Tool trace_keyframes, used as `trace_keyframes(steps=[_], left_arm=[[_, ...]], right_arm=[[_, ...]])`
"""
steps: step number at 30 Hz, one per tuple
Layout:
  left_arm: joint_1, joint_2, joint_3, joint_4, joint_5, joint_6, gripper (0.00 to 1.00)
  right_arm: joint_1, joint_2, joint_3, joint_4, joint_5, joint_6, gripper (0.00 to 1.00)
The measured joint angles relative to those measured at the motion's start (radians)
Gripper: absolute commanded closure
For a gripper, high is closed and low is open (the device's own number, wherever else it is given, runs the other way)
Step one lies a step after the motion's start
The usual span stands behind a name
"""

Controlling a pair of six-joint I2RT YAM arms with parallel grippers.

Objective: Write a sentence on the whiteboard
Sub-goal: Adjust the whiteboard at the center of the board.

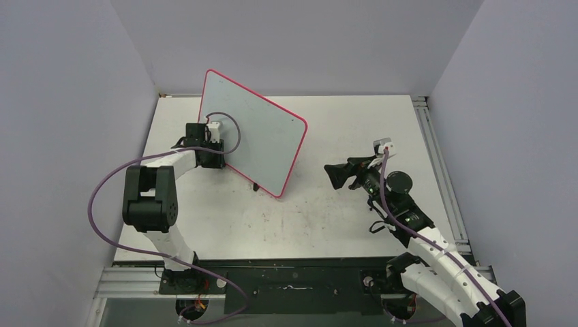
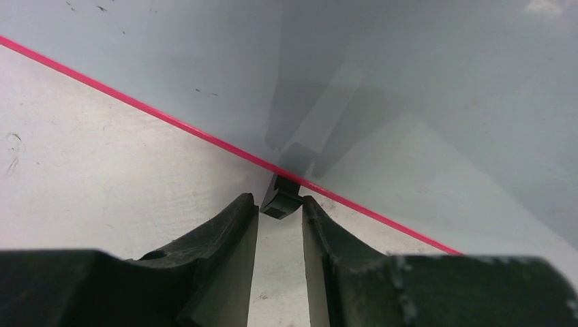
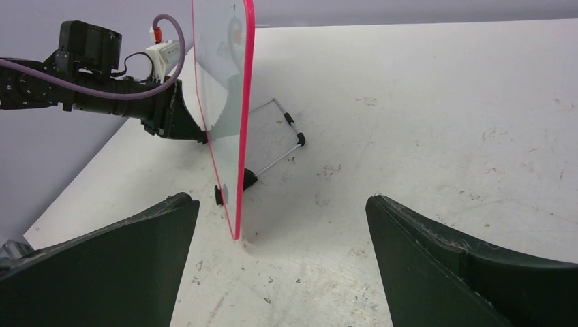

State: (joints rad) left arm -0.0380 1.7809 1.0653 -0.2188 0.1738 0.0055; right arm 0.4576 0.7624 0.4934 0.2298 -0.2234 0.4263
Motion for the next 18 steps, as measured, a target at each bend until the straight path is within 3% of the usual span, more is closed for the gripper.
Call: trace_keyframes(steps=[12, 18], left_arm=[[-0.004, 0.012, 0.009, 0.0, 0.006, 0.009, 0.72], [-0.016, 0.021, 0.016, -0.001, -0.002, 0.031, 0.86]], right_arm=[[0.0, 0.01, 0.0, -0.004, 0.0, 0.001, 0.05], [0.0, -0.036, 0.006, -0.016, 0.003, 0.0, 0.05]])
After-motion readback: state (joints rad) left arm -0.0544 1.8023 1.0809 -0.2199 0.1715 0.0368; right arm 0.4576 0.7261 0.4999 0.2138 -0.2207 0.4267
